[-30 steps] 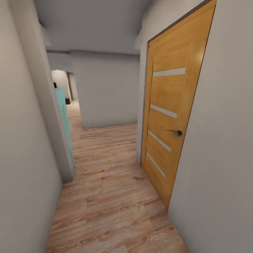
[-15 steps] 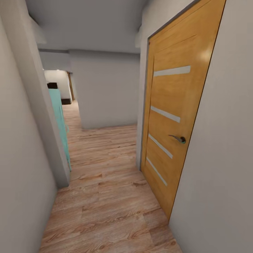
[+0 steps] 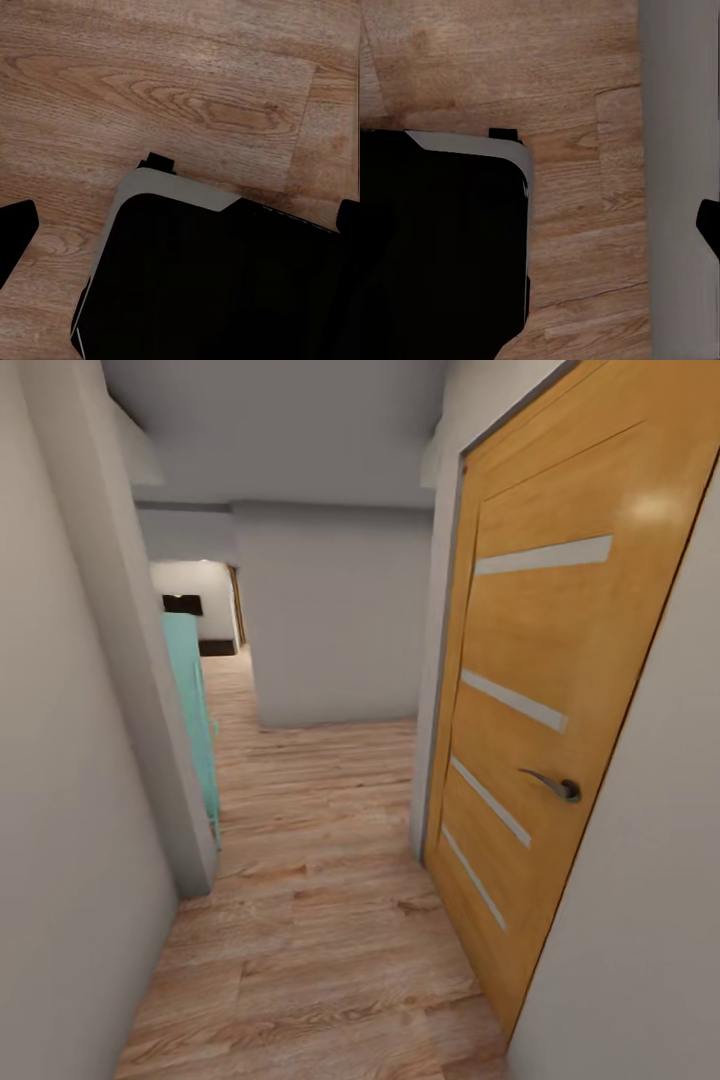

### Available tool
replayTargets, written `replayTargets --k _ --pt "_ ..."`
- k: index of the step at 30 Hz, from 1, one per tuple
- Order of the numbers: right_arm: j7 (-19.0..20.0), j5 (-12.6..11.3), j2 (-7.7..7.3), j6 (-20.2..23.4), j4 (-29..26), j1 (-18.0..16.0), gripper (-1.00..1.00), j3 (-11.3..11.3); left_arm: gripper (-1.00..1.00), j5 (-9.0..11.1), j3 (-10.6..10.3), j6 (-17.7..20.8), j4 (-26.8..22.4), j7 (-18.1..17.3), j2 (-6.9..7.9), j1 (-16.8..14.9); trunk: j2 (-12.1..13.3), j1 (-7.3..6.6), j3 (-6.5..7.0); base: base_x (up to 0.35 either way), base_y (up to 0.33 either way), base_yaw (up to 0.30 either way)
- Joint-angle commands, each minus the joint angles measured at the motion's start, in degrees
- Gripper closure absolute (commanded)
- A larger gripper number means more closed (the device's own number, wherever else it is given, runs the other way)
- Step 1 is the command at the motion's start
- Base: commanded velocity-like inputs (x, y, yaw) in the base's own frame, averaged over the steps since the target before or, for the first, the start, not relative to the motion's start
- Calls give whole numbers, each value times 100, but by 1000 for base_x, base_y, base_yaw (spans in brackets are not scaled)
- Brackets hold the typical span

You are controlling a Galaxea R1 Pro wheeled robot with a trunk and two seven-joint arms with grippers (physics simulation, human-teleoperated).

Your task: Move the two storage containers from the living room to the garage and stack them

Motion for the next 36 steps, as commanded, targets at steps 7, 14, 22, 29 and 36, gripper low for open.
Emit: replayTargets --k 7,14,22,29,36 --pt "-1 -54 2 -36 17 -7 -100 49 -100 44 -49 -17 4 20 -3 -6 -10 6 -11 321 -129 270" --pt "-1 -54 -1 -29 17 -7 -100 56 -100 44 -49 -17 4 20 -3 -6 -10 6 -11 320 -117 206" --pt "-1 -54 -15 -24 17 -7 -100 57 -100 44 -49 -9 4 20 1 -6 -10 6 -11 323 -9 10" --pt "-1 -54 -13 -20 17 -7 -100 57 -100 44 -49 -8 4 20 5 -6 -10 6 -11 324 0 0" --pt "-5 -79 -16 -21 17 -7 -100 27 -100 44 -49 -2 5 18 5 -6 -10 6 -11 324 0 0"
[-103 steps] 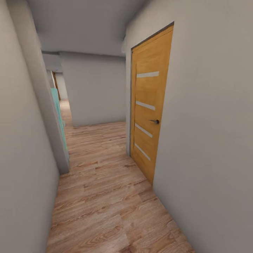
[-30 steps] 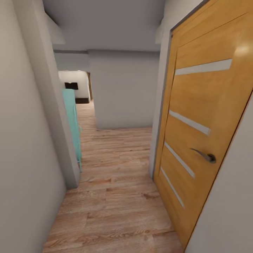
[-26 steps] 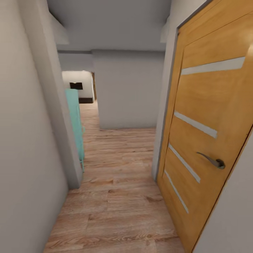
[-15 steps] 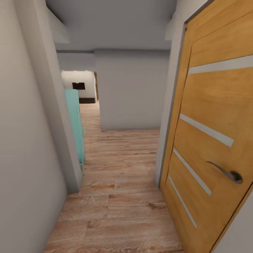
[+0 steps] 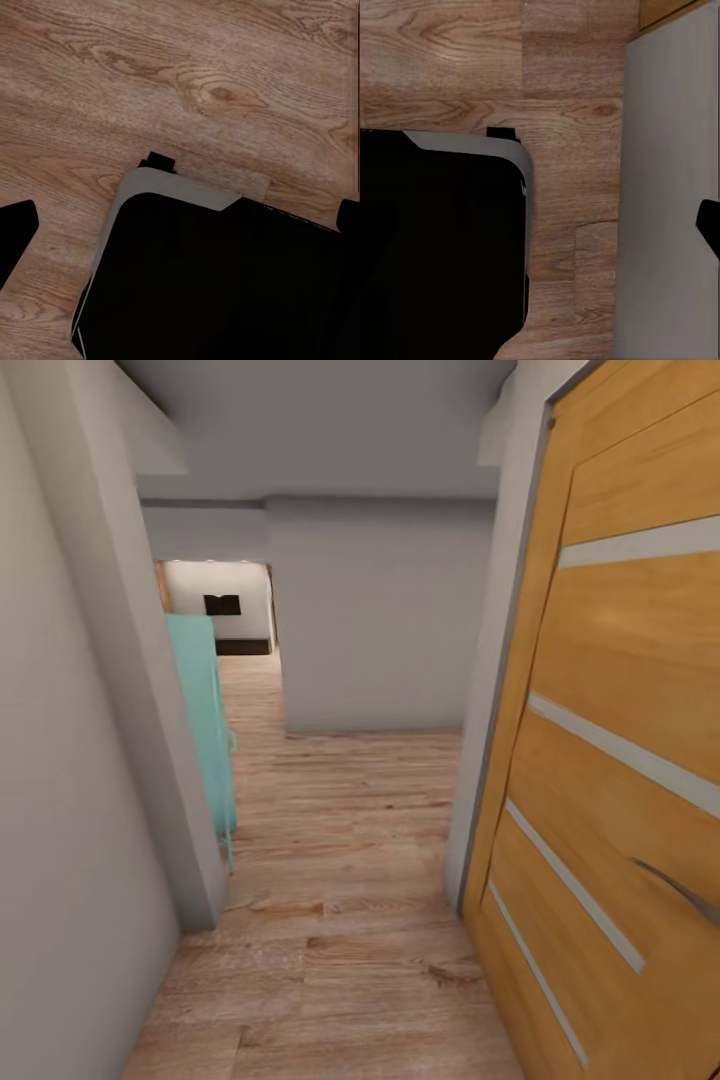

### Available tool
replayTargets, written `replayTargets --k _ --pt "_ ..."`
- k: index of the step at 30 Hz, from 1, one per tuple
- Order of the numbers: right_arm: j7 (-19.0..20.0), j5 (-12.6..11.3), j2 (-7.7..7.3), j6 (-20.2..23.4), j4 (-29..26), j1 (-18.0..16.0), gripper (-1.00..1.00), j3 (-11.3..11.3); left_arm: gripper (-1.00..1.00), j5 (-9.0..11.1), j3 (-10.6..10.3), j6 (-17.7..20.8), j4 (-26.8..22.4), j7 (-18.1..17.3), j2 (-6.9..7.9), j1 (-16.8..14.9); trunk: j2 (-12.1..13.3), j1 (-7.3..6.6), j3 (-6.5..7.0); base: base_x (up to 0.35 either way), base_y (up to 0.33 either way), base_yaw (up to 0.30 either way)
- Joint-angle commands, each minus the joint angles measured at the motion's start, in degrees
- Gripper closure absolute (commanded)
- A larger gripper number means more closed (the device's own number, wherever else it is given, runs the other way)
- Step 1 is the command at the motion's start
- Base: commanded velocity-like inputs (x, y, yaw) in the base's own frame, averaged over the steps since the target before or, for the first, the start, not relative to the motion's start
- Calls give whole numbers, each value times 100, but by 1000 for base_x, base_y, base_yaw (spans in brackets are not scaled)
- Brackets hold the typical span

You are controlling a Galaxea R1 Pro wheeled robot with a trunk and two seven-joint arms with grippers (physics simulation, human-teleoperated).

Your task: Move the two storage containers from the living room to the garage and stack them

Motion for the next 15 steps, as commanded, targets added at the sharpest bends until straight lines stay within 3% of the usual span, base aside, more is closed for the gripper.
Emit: replayTargets --k 1,15 --pt "-1 -54 2 -34 17 -8 -100 51 -100 45 -49 -12 2 16 -2 -5 -9 5 -11 324 0 0" --pt "-1 -54 1 -32 17 -8 -100 41 -100 28 -75 318 1 -181 22 -5 -9 5 -11 324 0 0"
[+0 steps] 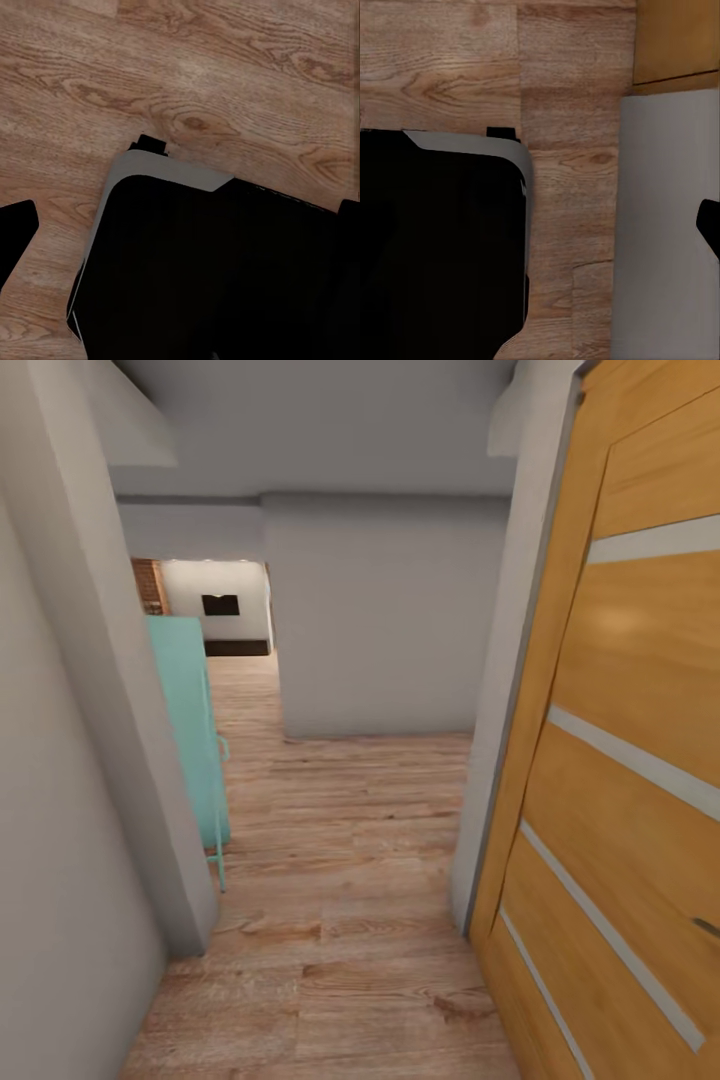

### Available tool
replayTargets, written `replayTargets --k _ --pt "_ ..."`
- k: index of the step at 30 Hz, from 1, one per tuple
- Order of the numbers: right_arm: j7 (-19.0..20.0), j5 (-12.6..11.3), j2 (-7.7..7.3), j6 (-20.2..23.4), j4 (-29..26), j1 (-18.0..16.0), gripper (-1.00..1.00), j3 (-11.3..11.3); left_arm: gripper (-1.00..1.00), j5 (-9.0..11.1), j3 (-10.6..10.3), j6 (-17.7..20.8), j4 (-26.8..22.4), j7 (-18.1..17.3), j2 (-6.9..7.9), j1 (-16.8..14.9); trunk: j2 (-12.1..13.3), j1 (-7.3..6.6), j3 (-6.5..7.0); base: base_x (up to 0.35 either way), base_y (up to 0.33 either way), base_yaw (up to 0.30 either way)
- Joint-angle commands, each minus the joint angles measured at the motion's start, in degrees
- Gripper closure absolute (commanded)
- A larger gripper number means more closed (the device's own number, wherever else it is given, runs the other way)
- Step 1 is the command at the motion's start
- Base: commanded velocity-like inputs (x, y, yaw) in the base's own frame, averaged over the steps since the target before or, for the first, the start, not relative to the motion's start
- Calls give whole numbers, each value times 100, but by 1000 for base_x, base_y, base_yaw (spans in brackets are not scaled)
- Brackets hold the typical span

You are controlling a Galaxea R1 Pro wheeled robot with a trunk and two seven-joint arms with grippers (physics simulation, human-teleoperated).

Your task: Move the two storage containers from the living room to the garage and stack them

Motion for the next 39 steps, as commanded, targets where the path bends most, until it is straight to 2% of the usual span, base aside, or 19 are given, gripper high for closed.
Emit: replayTargets --k 1,9,39 --pt "-1 -60 11 -34 17 -8 -100 45 -100 50 -49 13 -1 20 3 -5 -9 5 -11 324 0 0" --pt "-2 -70 46 -33 17 -8 -100 23 -100 49 -49 12 -1 19 2 -5 -9 5 -11 324 0 0" --pt "-15 -83 3 -33 17 -8 -100 45 -100 50 -49 -4 -10 22 3 -5 -9 5 -11 324 29 0"
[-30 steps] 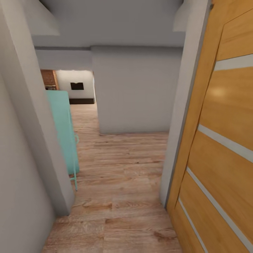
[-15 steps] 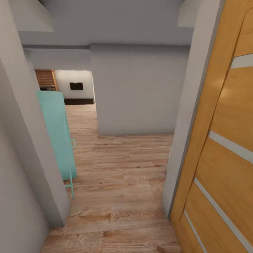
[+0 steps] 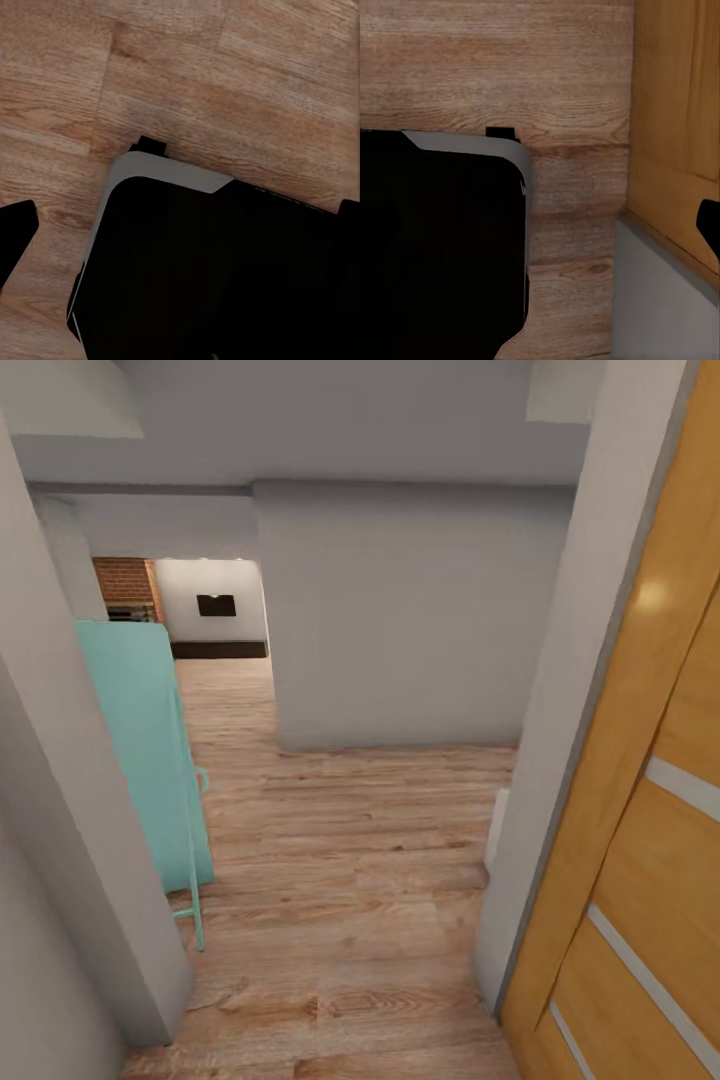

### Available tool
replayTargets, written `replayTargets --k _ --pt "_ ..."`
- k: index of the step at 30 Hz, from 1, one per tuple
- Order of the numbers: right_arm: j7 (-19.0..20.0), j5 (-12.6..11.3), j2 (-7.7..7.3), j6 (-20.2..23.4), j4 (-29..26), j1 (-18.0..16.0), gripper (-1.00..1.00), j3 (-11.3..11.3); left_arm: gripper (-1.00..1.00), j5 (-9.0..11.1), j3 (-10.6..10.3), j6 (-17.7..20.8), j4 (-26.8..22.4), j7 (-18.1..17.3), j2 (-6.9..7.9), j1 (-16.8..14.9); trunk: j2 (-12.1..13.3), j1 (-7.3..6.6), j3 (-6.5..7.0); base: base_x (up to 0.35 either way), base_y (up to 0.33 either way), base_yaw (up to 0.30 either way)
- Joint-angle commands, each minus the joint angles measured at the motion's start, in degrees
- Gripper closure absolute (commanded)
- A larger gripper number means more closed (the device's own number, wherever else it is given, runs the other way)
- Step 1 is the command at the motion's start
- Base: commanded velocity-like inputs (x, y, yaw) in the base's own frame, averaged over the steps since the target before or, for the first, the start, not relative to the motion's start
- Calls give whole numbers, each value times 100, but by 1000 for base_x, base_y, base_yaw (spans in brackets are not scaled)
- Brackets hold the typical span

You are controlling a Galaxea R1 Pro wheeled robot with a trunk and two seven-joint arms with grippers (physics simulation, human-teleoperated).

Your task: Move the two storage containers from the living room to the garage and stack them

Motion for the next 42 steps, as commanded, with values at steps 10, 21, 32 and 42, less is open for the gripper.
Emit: replayTargets --k 10,21,32,42 --pt "-3 -57 -5 -34 17 -8 -100 38 -100 52 -49 -25 -2 25 -1 -5 -9 5 -11 324 9 0" --pt "-3 -45 39 -34 17 -8 -100 32 -100 41 -49 -49 -2 24 -10 -5 -9 5 -11 324 0 0" --pt "-3 -39 27 -34 17 -8 -100 40 -100 32 -49 -56 -2 20 -20 -5 -9 5 -11 324 0 0" --pt "-3 -41 34 -34 17 -9 -100 38 -100 27 -49 -65 -2 24 -17 -5 -9 5 -11 324 0 0"
